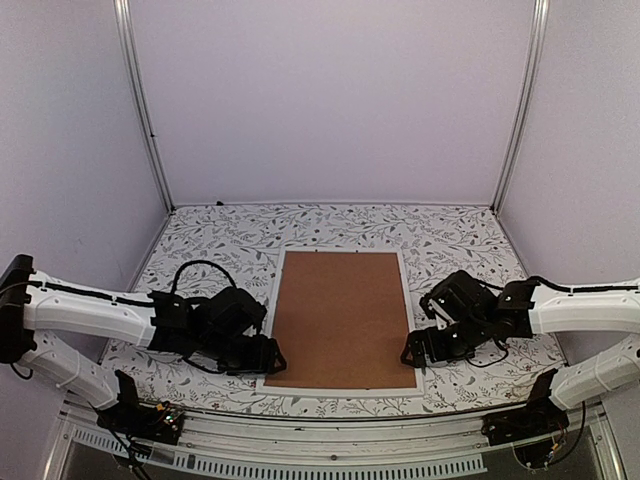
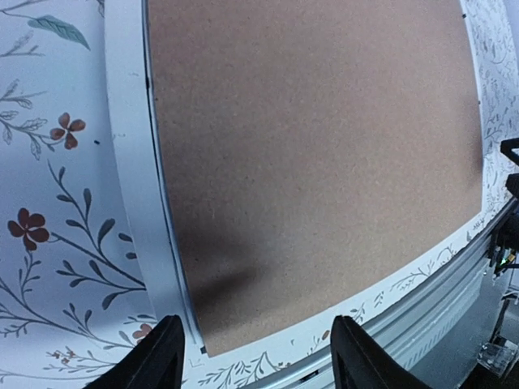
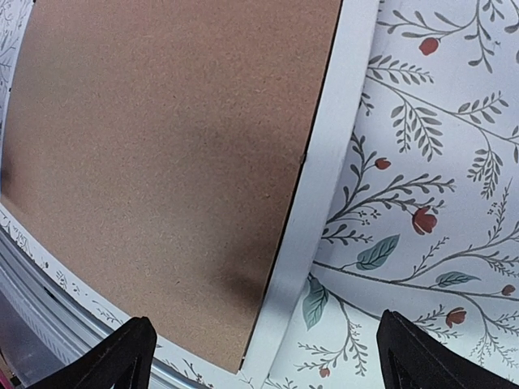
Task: Put the photo into the frame
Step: Press the backboard onto the photo.
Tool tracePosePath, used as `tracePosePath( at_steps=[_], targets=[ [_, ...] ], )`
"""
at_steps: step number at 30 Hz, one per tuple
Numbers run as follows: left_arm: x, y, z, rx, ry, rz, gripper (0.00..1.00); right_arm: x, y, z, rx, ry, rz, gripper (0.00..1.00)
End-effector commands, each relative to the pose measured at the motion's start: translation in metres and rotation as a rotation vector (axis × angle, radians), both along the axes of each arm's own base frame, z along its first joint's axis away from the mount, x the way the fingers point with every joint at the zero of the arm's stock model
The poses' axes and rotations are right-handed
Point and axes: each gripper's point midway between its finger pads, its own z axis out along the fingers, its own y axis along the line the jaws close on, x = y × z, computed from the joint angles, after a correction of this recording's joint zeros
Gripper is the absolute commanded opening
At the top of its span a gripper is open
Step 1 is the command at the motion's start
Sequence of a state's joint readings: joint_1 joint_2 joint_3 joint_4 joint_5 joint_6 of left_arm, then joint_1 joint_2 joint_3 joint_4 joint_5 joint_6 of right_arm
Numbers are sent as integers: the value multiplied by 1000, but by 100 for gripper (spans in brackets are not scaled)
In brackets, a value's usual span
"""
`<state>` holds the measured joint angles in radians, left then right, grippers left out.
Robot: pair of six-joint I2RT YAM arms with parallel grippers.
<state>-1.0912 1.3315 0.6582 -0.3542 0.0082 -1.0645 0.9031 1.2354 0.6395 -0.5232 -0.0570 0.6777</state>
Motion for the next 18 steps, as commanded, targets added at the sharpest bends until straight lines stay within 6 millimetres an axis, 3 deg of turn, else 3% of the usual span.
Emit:
tracePosePath(
  at_steps=[1, 9, 18],
  targets=[
    [-9, 3, -12, 57, 24, 0, 63, -1, -2, 1, 13, -13, -18, 99],
    [-6, 0, -23, 113, 21, -15, 63, -3, -2, 2, 29, -12, -21, 99],
    [-13, -10, -17, 96, 19, -33, 62, -4, -1, -5, 23, 3, -16, 99]
  ],
)
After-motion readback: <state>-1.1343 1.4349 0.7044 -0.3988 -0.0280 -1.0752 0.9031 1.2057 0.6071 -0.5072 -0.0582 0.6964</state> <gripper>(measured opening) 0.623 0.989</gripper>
